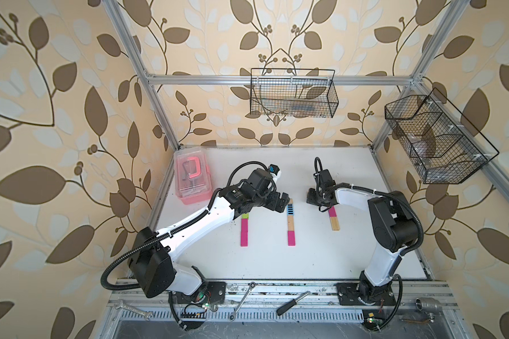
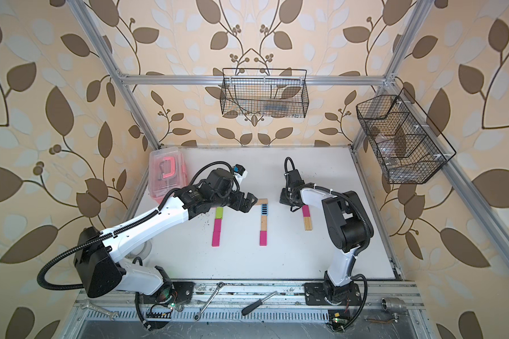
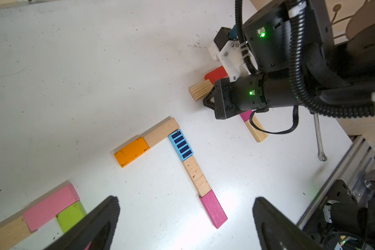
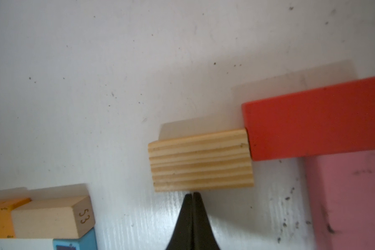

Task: Assemble the number 7 with building blocks
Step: Adjust the building block at the center of the board.

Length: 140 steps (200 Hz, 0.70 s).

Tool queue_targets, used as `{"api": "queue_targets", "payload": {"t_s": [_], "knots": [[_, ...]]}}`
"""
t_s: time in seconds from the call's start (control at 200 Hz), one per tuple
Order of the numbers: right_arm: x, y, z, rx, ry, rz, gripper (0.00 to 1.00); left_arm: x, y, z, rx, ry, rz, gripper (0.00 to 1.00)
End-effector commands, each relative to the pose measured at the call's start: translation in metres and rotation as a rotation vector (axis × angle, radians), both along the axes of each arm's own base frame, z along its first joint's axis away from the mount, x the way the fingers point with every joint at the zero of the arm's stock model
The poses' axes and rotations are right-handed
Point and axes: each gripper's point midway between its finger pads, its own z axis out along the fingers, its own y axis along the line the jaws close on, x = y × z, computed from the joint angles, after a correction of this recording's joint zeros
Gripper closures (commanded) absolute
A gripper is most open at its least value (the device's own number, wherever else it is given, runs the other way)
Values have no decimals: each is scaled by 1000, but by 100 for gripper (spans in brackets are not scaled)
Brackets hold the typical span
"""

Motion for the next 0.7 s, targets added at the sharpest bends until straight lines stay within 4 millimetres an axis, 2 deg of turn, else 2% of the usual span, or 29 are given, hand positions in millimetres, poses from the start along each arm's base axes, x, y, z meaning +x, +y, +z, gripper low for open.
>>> {"api": "queue_targets", "payload": {"t_s": [0.0, 0.32, 0.695], "knots": [[-1, -11, -5, -47, 26, -10, 100, 3, 6, 4, 15, -33, 10, 1], [8, -10, -6, -47, 25, -3, 100, 3, 7, 2, 20, -29, 15, 1], [8, -12, -7, -64, 35, -2, 100, 4, 9, 1, 22, -28, 21, 1]]}}
